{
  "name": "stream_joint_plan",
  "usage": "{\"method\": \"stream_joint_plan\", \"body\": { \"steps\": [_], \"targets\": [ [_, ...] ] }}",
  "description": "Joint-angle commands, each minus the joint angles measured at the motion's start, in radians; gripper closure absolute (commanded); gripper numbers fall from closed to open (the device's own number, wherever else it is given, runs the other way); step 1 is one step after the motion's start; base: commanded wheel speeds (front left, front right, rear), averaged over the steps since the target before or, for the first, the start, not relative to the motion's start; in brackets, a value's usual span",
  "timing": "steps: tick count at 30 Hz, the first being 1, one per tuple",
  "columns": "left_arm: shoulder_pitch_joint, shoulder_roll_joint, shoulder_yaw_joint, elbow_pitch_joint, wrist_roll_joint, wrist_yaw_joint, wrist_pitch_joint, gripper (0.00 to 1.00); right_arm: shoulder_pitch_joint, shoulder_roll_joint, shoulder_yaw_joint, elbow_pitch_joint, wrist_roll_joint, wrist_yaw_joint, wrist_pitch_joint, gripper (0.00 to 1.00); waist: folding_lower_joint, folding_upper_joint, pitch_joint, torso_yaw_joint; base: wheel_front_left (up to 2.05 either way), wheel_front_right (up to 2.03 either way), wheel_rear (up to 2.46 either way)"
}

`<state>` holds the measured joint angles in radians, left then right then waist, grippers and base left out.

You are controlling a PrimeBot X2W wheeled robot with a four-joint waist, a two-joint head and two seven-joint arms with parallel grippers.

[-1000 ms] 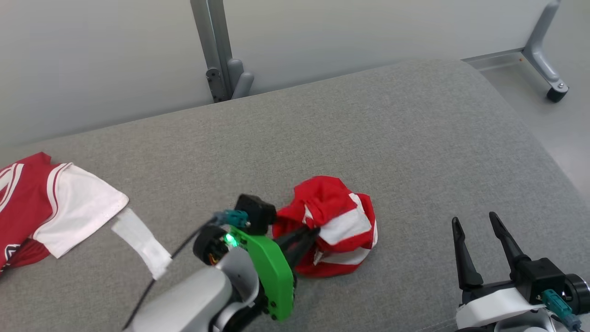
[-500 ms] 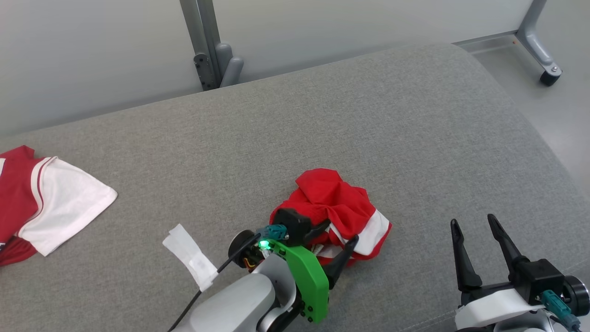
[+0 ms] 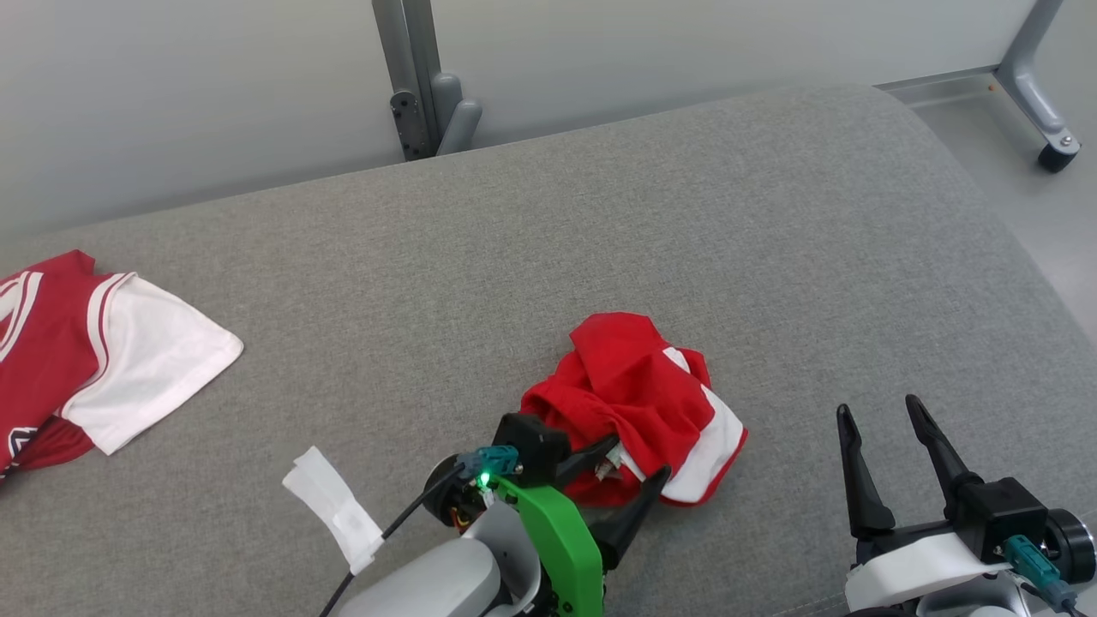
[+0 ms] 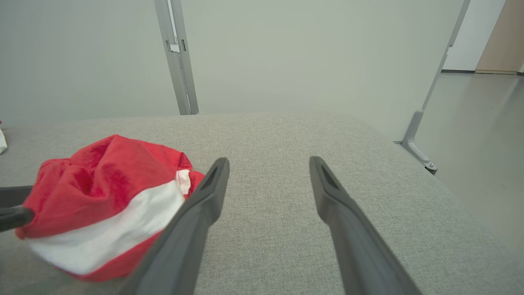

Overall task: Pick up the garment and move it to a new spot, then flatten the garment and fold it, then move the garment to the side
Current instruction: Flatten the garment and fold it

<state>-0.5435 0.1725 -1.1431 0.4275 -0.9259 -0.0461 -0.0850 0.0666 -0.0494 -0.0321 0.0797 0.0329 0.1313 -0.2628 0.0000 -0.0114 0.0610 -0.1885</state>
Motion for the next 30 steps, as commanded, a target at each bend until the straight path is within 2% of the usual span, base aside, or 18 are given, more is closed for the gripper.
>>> {"method": "stream_joint_plan", "body": {
  "steps": [1,11,14,16,22,30],
  "targets": [
    [0.015,0.006,0.004,-0.015,-0.007,0.006,-0.006,0.00,-0.008,-0.002,-0.001,0.001,-0.006,-0.001,-0.003,0.00,0.0000,0.0114,-0.001,0.001,0.00,0.00,0.00],
    [0.095,0.160,0.073,-0.180,-0.090,0.061,0.020,0.00,0.007,-0.002,-0.012,-0.006,-0.011,-0.001,-0.003,0.00,0.0000,0.0114,0.003,0.005,0.00,0.00,0.00],
    [0.115,0.192,0.094,-0.189,-0.126,0.081,0.044,0.00,0.007,-0.002,-0.012,-0.003,-0.013,-0.001,-0.003,0.00,0.0000,0.0114,0.002,0.008,0.00,0.00,0.00],
    [0.118,0.202,0.097,-0.170,-0.144,0.077,0.066,0.00,0.002,-0.002,-0.007,0.000,-0.014,-0.001,-0.003,0.00,0.0000,0.0114,0.001,0.009,0.00,0.00,0.00],
    [0.116,0.155,0.091,-0.104,-0.182,0.025,0.077,0.00,-0.013,-0.002,0.005,0.005,-0.017,-0.001,-0.003,0.00,0.0000,0.0114,0.001,0.000,0.00,0.00,0.00],
    [0.087,0.088,0.088,-0.002,-0.199,-0.012,0.065,0.00,-0.011,-0.002,0.005,-0.001,-0.021,-0.001,-0.003,0.00,0.0000,0.0114,0.013,-0.021,0.00,0.00,0.00]
  ]
}}
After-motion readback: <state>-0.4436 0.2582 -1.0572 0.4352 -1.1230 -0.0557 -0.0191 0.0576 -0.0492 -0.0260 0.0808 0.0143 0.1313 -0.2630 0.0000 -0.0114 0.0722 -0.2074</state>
